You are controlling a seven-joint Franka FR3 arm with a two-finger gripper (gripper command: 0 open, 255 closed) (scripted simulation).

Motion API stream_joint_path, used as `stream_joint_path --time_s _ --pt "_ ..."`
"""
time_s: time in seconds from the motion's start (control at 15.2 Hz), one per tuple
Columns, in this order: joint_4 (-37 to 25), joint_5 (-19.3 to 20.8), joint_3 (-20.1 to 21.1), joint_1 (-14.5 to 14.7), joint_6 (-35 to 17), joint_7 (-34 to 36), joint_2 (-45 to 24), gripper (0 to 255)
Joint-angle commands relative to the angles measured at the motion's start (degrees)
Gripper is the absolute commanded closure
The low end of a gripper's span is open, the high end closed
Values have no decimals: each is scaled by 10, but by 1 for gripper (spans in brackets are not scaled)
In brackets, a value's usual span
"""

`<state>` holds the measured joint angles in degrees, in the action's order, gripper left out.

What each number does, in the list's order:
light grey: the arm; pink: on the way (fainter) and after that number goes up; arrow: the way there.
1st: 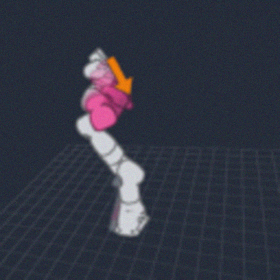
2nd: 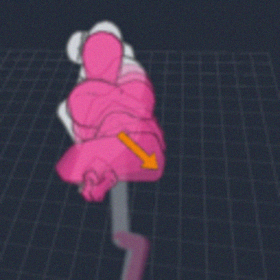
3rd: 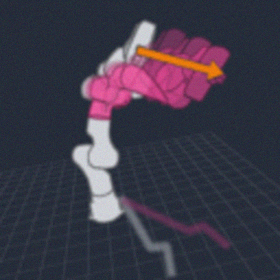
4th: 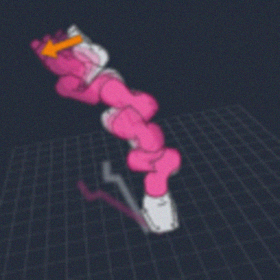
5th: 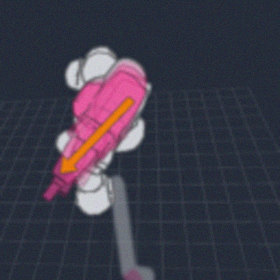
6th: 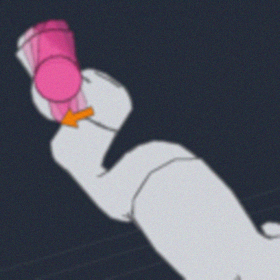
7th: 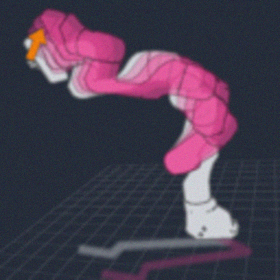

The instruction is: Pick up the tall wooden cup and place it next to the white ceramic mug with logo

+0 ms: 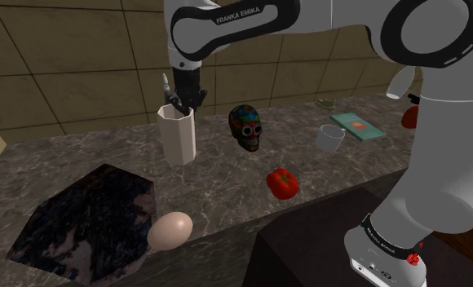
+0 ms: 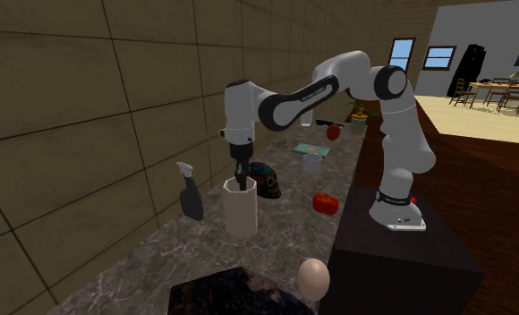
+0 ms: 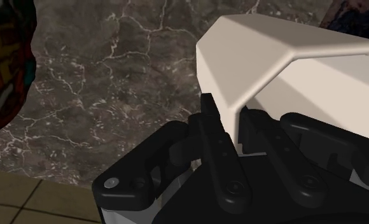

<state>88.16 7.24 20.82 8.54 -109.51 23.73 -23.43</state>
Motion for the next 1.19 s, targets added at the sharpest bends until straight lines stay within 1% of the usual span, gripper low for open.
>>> stream_joint_path --time_s 0.0,0.59,1.12 --pt "-16 0 0 1 16 -1 0 255" --pt "-77 -4 3 4 82 -3 6 255" --pt "-146 -3 4 11 146 -3 1 255"
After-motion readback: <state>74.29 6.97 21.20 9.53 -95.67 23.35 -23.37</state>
